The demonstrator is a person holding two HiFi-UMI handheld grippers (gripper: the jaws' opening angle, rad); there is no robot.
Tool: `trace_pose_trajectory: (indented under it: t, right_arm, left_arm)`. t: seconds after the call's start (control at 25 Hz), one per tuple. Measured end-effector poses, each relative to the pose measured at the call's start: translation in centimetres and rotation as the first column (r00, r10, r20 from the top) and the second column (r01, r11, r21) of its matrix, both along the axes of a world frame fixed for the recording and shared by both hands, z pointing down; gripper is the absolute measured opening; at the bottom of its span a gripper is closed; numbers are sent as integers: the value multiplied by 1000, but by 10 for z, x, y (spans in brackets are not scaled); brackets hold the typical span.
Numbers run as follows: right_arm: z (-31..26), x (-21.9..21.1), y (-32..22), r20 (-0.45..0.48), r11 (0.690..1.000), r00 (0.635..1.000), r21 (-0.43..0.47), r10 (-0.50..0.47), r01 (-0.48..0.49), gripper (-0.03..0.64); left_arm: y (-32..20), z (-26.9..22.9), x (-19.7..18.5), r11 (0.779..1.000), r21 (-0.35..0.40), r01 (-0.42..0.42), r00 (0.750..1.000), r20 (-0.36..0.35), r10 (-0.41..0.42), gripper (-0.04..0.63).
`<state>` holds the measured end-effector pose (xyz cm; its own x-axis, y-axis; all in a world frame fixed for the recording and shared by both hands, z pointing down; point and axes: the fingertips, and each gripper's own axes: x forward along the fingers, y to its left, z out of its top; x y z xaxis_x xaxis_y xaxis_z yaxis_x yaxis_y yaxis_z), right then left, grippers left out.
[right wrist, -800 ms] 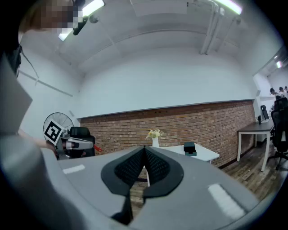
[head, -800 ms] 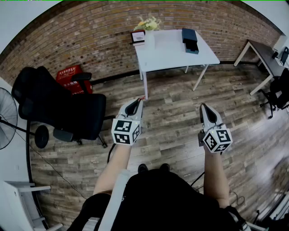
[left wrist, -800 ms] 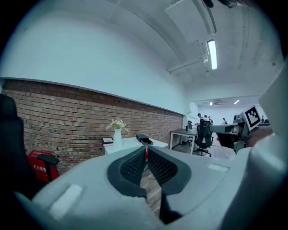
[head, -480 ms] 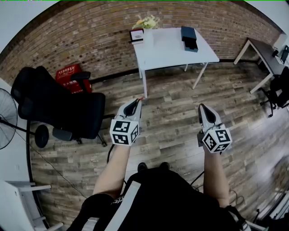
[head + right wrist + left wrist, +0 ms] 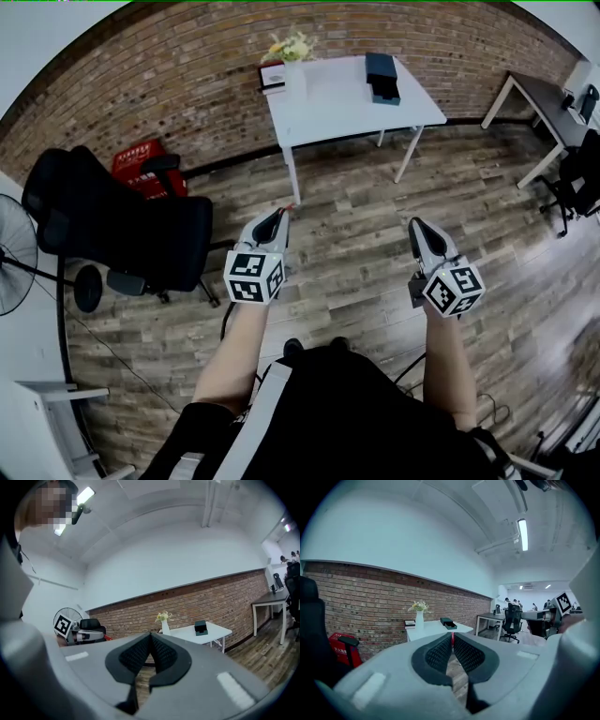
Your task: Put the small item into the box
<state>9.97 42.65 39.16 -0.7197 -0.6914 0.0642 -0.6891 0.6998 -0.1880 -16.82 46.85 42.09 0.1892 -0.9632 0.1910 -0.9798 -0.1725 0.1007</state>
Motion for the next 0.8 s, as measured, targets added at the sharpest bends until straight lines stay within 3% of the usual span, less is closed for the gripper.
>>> trace_pose_trajectory:
  t: [0.36, 0.8]
  right_arm:
    - [11, 45, 5, 27, 1000, 1000, -27, -7, 7, 2]
    - [31, 57, -19, 40, 997, 999, -75, 2, 1, 11]
  left_arm:
    - [-3, -5, 40, 1000, 4, 4, 1000, 6, -4, 18]
    - [-37, 0, 57, 1000, -7, -29, 1000, 4, 29, 18]
